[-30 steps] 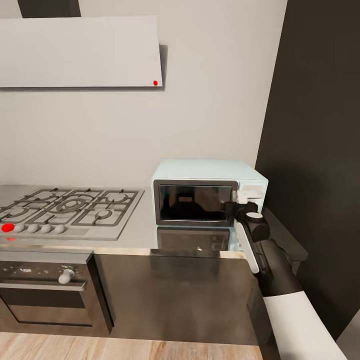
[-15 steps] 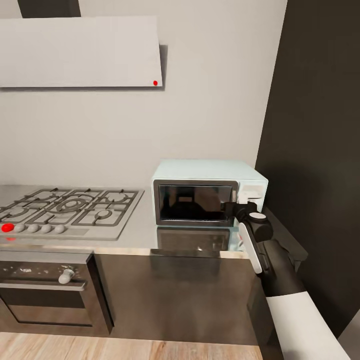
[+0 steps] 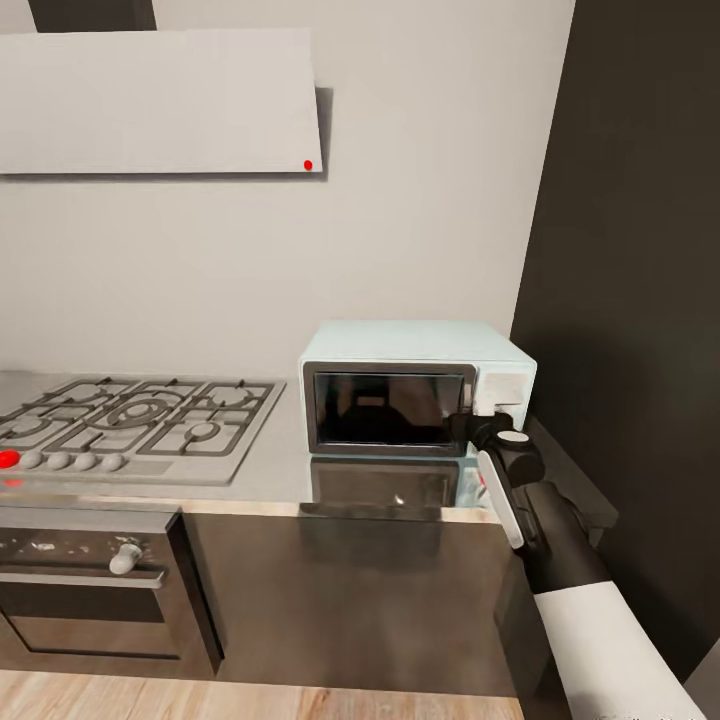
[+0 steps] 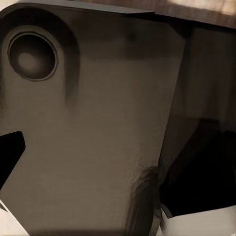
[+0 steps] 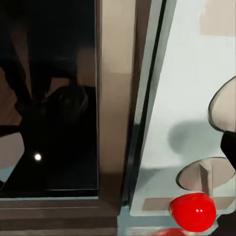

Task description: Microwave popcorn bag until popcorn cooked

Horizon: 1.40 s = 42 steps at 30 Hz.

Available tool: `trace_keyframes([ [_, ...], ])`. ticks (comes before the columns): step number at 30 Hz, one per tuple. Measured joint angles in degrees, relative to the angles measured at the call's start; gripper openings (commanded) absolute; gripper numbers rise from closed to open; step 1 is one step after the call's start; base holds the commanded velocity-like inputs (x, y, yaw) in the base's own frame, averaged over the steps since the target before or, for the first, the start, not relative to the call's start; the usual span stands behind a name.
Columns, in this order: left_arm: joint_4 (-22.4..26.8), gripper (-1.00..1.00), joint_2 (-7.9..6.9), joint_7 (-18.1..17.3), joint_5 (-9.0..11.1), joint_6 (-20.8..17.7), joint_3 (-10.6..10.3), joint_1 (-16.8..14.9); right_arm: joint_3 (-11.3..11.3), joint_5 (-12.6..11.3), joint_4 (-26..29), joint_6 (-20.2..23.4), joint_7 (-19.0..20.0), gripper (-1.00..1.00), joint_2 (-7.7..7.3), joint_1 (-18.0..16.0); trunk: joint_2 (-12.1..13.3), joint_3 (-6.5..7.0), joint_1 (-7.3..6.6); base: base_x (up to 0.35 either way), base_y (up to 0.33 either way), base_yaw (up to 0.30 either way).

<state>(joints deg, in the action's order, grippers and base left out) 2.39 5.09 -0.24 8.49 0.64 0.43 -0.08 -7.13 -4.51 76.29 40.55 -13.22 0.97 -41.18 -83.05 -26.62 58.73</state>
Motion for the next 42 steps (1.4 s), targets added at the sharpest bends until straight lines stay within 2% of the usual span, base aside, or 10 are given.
trace_keyframes([
  [9, 0.02, 1.00, 0.00, 0.00, 0.00, 0.00, 0.00, 0.00, 0.03, -0.03, -3.21, -2.94, 0.96, 1.00, -0.10, 0.00, 0.00, 0.00, 0.00, 0.000, 0.000, 0.000],
  [26, 0.01, 1.00, 0.00, 0.00, 0.00, 0.00, 0.00, 0.00, 0.53, 0.26, -3.35, -3.21, 0.40, 1.00, 0.01, 0.00, 0.00, 0.00, 0.00, 0.000, 0.000, 0.000],
  [27, 0.03, 1.00, 0.00, 0.00, 0.00, 0.00, 0.00, 0.00, 0.49, 0.28, -3.37, -3.22, 0.29, -1.00, 0.02, 0.00, 0.00, 0.00, 0.00, 0.000, 0.000, 0.000],
  [30, 0.01, 1.00, 0.00, 0.00, 0.00, 0.00, 0.00, 0.00, 0.50, 0.14, -3.41, -3.28, 0.24, -1.00, 0.13, 0.00, 0.00, 0.00, 0.00, 0.000, 0.000, 0.000],
  [32, -0.01, 1.00, 0.00, 0.00, 0.00, 0.01, -0.01, -0.01, 0.58, -1.04, -3.46, -3.45, 0.57, -1.00, 0.19, 0.00, 0.00, 0.00, 0.00, 0.000, 0.000, 0.000],
  [34, -0.02, 1.00, 0.00, 0.00, 0.00, 0.00, 0.00, 0.00, 0.76, 0.05, -3.46, -3.26, 0.31, -1.00, 0.18, -0.01, 0.00, 0.00, 0.00, 0.000, 0.000, 0.000],
  [42, -0.01, 1.00, 0.00, 0.00, 0.00, 0.00, 0.00, 0.00, 0.72, -0.39, -3.55, -5.10, 0.30, -1.00, 0.02, 0.04, 0.00, -0.02, 0.00, 0.000, 0.000, 0.000],
])
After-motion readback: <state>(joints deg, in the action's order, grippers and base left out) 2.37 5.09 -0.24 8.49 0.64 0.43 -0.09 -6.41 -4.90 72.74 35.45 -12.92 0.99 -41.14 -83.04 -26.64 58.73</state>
